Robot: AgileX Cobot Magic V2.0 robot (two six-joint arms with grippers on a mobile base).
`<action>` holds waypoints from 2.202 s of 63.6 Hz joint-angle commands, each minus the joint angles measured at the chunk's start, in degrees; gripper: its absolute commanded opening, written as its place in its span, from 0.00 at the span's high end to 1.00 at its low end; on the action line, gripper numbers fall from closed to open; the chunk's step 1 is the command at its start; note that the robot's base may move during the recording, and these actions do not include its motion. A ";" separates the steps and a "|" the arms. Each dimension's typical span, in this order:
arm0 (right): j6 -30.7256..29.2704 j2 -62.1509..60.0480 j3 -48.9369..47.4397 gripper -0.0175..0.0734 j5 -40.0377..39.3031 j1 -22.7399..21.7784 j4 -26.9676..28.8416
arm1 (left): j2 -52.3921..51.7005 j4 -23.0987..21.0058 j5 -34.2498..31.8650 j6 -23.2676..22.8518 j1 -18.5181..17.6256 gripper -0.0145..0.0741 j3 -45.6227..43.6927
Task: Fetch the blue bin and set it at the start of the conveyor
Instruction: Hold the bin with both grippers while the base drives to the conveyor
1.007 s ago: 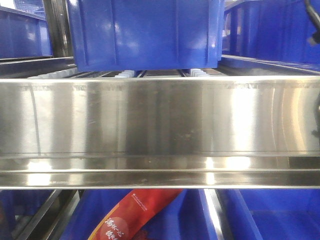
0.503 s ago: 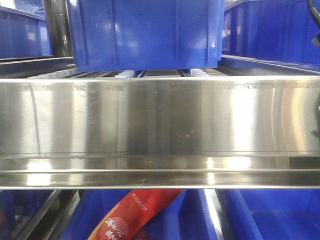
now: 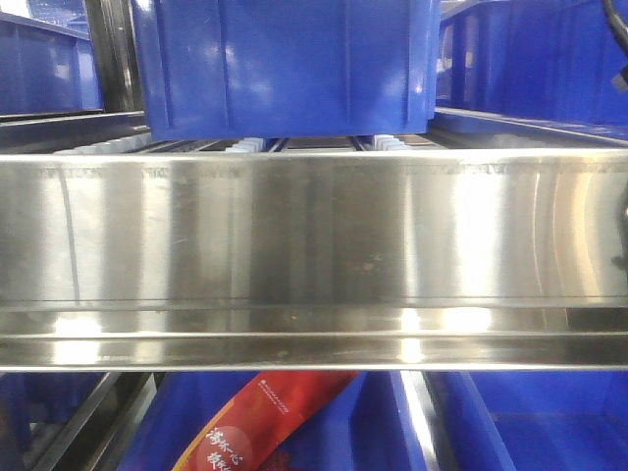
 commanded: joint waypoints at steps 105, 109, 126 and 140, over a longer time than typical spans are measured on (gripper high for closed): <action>-1.00 -0.84 -0.60 0.98 -2.62 -0.34 -2.94 | -0.90 1.55 -1.49 0.49 -0.25 0.96 -0.89; -1.00 -0.84 -0.60 0.98 -2.62 -0.34 -2.94 | -0.90 1.55 -1.49 0.49 -0.25 0.96 -0.89; -1.00 -0.84 -0.60 0.98 -2.62 -0.34 -2.94 | -0.90 1.55 -1.49 0.49 -0.25 0.96 -0.89; -1.00 -0.84 -0.60 0.98 -2.62 -0.34 -2.94 | -0.90 1.55 -1.49 0.49 -0.25 0.96 -0.89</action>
